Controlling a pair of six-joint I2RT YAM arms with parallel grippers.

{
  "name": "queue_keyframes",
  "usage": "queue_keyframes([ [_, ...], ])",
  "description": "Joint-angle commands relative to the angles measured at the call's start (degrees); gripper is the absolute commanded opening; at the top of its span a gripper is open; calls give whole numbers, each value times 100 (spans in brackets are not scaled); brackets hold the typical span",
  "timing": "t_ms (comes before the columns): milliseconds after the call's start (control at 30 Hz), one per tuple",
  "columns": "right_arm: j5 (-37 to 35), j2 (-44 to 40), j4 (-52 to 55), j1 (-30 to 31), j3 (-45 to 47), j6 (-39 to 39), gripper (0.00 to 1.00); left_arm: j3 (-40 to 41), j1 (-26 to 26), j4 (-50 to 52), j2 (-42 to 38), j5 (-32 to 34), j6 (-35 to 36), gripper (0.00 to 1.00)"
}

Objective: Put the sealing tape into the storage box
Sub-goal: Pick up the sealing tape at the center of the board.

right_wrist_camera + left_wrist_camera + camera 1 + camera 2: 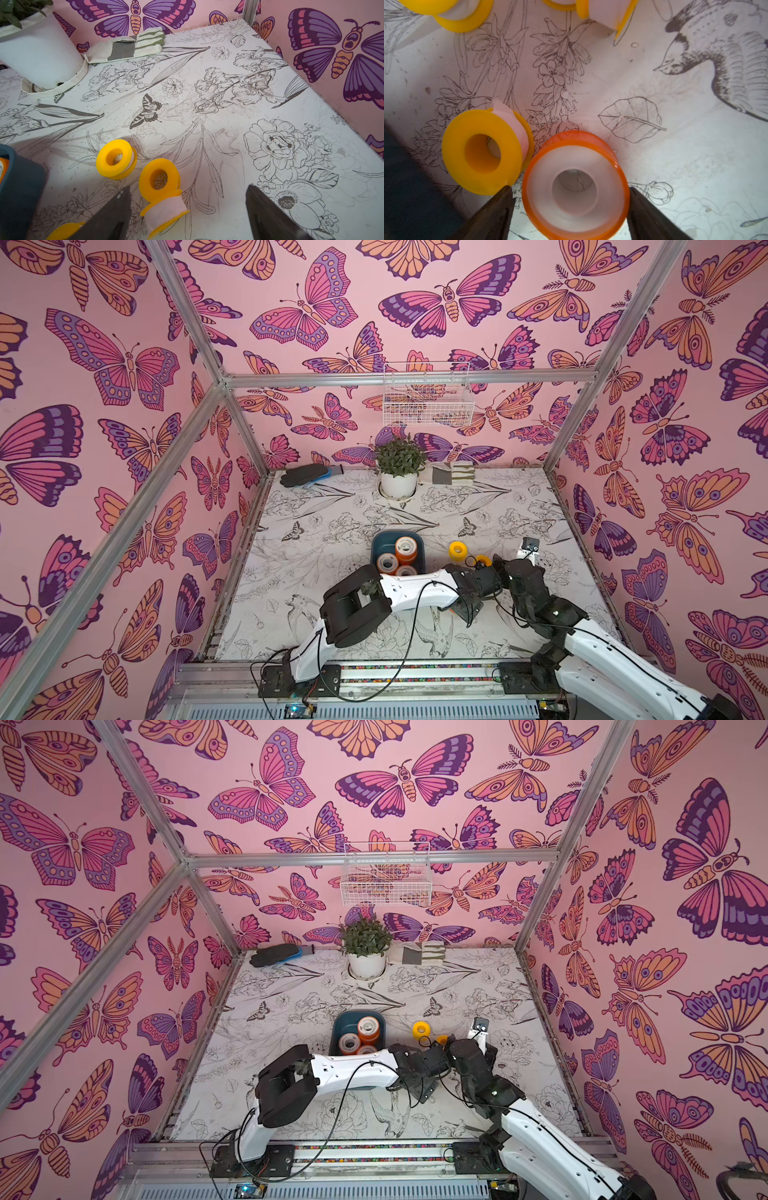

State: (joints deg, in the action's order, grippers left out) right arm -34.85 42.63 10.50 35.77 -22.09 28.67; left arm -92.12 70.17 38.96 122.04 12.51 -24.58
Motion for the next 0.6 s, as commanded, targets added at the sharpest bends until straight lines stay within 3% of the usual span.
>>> queue_keyframes([
  [0,0,4,4,12,-111,14,89,-126,-17,146,209,121,-64,84],
  [333,0,-16,5,15,-112,9,89,-193,-22,147,351,143,-84,73],
  [567,-3,-18,13,17,-108,8,89,-64,-26,158,131,113,-91,53],
])
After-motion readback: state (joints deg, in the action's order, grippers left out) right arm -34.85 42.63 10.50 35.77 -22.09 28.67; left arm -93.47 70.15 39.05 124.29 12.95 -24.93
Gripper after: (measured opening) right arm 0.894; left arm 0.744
